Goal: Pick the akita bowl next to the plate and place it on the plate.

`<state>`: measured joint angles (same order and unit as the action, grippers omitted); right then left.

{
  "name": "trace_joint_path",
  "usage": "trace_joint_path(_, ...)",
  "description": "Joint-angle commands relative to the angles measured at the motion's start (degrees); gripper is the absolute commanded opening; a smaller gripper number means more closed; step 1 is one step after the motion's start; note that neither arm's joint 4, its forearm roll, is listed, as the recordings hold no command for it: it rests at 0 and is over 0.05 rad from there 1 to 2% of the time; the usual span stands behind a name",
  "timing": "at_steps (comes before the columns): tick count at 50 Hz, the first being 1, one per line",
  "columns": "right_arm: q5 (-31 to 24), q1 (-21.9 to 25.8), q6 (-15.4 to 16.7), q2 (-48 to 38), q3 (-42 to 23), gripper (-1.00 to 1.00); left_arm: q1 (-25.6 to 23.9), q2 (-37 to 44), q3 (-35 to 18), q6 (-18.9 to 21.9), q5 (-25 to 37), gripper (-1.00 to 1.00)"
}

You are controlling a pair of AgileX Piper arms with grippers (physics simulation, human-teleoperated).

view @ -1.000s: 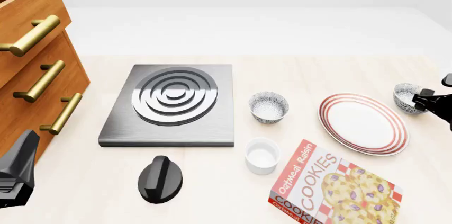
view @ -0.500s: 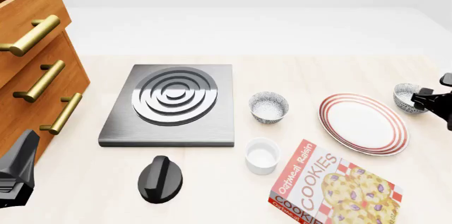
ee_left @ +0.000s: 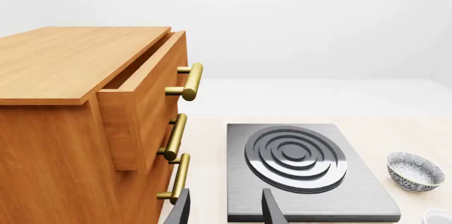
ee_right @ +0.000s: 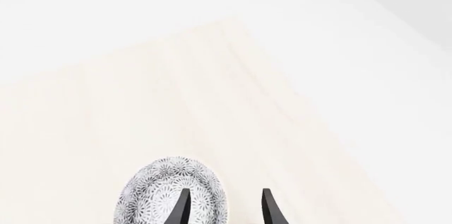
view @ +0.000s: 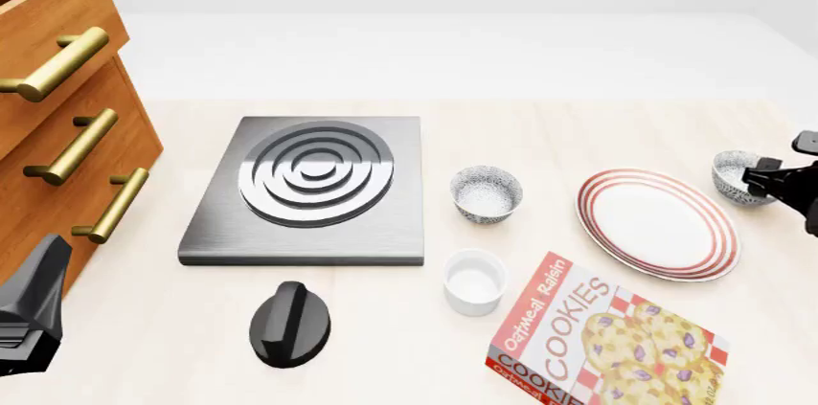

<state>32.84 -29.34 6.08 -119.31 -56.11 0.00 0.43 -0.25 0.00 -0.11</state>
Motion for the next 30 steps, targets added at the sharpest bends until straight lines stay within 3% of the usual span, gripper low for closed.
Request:
trace_joint_path(1, -0.1, -0.1, 1.1, -3.3, 1.5, 1.00, 0.0, 0.0, 0.0, 0.0, 0.0, 1.00)
trace_joint_path(30, 0.6, 0.0, 3.0, -3.2, 2.8, 1.00, 0.0, 0.0, 0.0, 0.0, 0.0, 1.00)
